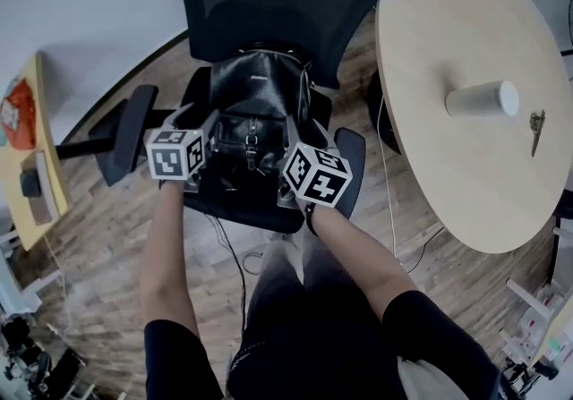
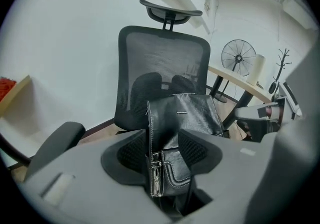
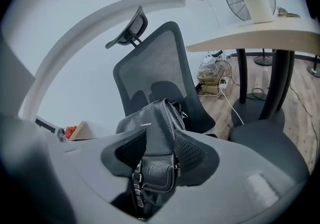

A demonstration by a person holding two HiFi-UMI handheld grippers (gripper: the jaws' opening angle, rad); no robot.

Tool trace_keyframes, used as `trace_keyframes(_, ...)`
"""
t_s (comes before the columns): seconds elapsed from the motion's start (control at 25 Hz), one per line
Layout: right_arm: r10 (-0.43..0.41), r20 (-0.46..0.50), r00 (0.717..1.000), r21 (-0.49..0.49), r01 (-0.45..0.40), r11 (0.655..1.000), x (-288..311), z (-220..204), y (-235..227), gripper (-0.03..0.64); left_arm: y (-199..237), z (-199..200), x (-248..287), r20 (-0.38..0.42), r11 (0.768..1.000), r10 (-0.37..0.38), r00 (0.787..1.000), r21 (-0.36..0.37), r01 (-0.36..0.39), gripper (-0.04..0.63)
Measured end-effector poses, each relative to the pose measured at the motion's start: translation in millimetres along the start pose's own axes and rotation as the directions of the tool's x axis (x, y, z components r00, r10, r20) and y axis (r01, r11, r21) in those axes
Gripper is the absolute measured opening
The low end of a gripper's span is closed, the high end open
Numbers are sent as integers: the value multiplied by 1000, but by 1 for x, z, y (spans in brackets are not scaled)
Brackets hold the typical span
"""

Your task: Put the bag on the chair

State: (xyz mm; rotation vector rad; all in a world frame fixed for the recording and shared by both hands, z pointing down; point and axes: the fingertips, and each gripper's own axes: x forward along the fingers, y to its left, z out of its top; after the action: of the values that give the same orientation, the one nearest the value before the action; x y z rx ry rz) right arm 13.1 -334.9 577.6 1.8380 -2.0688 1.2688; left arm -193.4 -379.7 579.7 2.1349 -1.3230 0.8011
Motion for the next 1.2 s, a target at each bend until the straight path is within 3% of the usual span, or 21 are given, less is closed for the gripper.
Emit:
trace_keyframes(0.2, -14, 11, 1000, -12, 14, 1000, -21, -2, -1, 138, -1, -1, -32, 43, 998, 27, 999, -50, -25, 132)
trace_keyframes(0.64, -5, 43, 999, -93, 9, 996, -77, 2, 9, 66, -19, -13, -100, 75, 997, 51, 996, -63, -46, 26)
trace_keyframes(0.84, -14, 35, 999, -137, 19, 990, -98, 0, 14, 3, -29, -15, -129, 95, 991, 65, 993, -122, -53, 20)
trace_keyframes(1.04, 9, 23, 1000, -190, -4, 982, -114, -5, 27, 3, -44, -16, -150, 113, 992, 62, 992, -119, -48, 18)
trace_keyframes(1.2, 21, 12, 1000, -198, -18, 980, -123, -10, 33, 2, -57, -25, -164, 132, 983, 67, 989, -181, -42, 19)
